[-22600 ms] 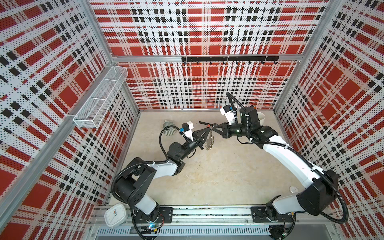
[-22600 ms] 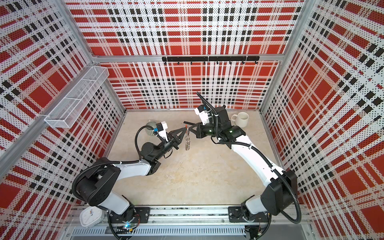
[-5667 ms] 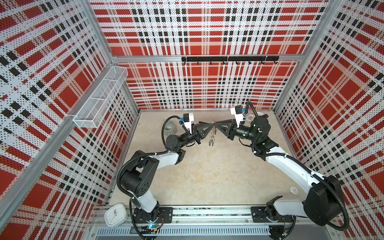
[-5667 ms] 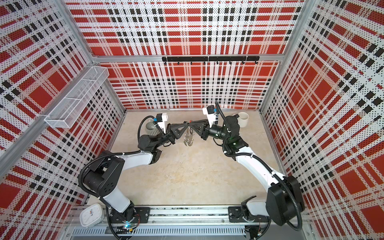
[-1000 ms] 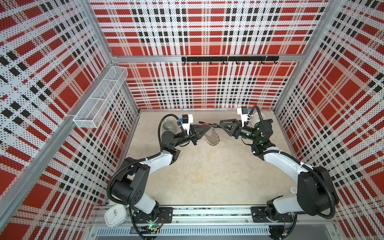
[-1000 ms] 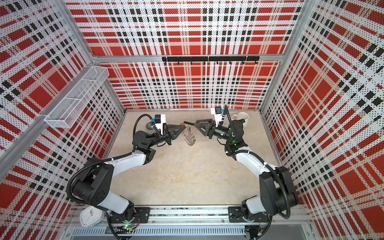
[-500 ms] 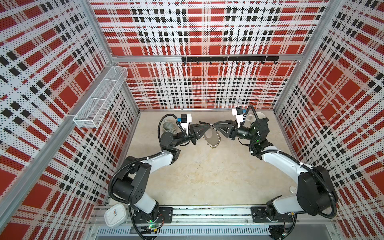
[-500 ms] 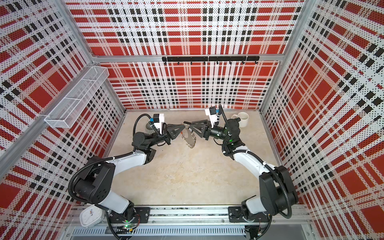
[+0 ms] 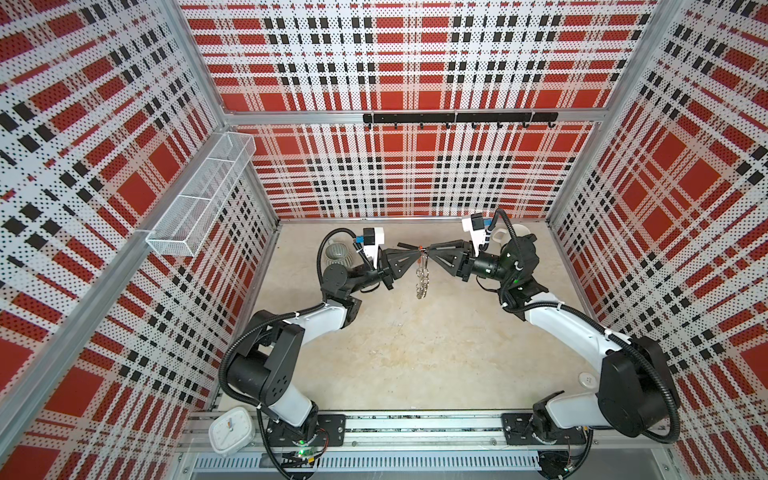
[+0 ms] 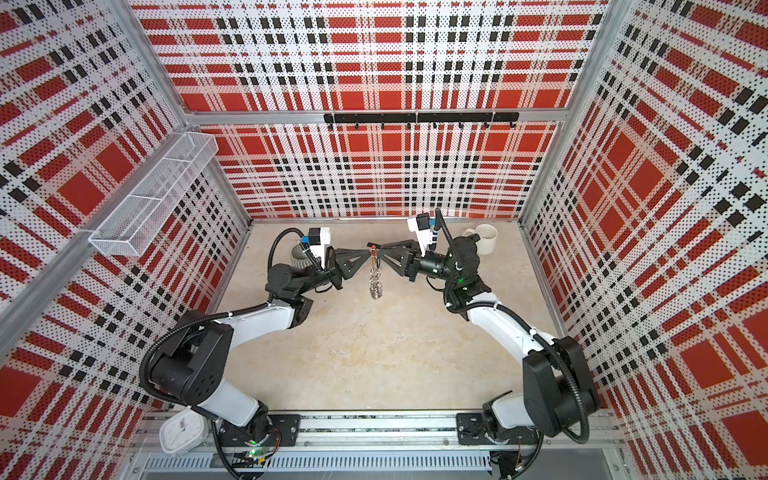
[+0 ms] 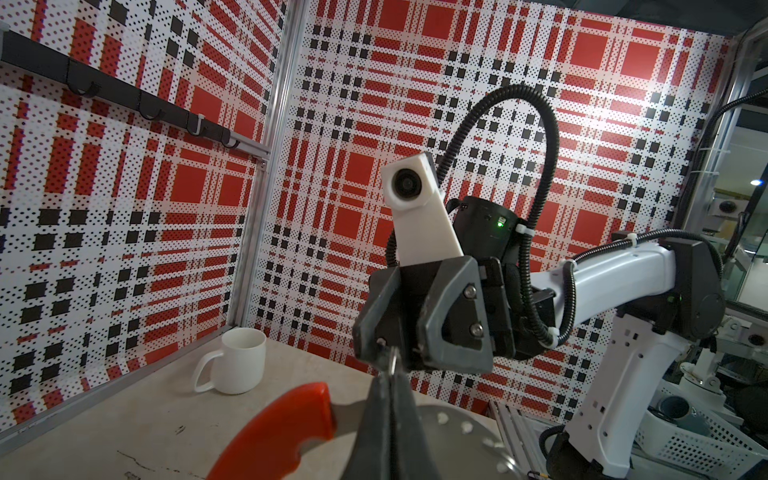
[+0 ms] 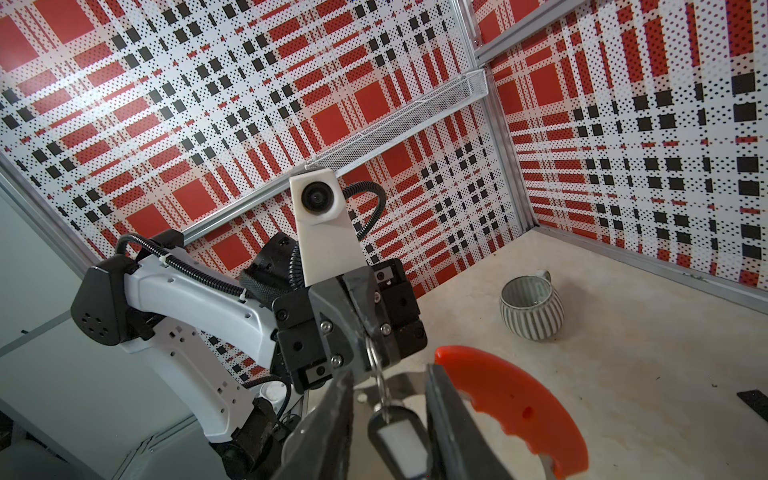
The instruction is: Put the keys on the keyring
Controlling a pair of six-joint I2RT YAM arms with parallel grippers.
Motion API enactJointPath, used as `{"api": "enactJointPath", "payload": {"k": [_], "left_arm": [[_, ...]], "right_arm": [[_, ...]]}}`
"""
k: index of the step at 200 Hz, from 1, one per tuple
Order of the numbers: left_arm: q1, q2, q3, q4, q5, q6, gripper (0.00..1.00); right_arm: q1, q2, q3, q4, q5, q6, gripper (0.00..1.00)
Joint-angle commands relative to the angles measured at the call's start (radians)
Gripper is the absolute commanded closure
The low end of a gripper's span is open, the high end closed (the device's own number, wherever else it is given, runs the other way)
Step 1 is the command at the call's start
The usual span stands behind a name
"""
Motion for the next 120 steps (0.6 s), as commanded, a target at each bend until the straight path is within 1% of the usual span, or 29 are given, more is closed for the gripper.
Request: {"api": "enactJointPath", "payload": {"k": [1,15,35,87,102,120], "left_arm": [[-0.001,0.002,0.016,0.052,-0.008,-0.001,1.00],[-0.004,0.001,0.016,0.052,-0.008,-0.001,1.00],[-0.005,0.002,0.017,0.051,-0.007,-0.002,1.00],[0.000,-0.005,0.014,0.055,-0.007,0.002,1.00],[0.005,-0.009,0.010,0.056,-0.007,0.002,1.00],[0.007,-0.014,0.008,0.059,-0.010,0.002,1.00]], "right_arm": [[0.010,-0.015,0.027,-0.011,0.000,-0.021,0.71],[0.011,-0.009,0.030,-0.009,-0.002,-0.018,0.74],[0.013,-0.009,0.025,-0.001,-0.002,-0.013,0.82],[0.012,-0.029,0.010,-0.016,0.012,-0.025,0.97],[0.012,-0.038,0.006,-0.033,0.019,-0.039,1.00],[0.013,-0.048,-0.002,-0.044,0.032,-0.052,1.00]]}}
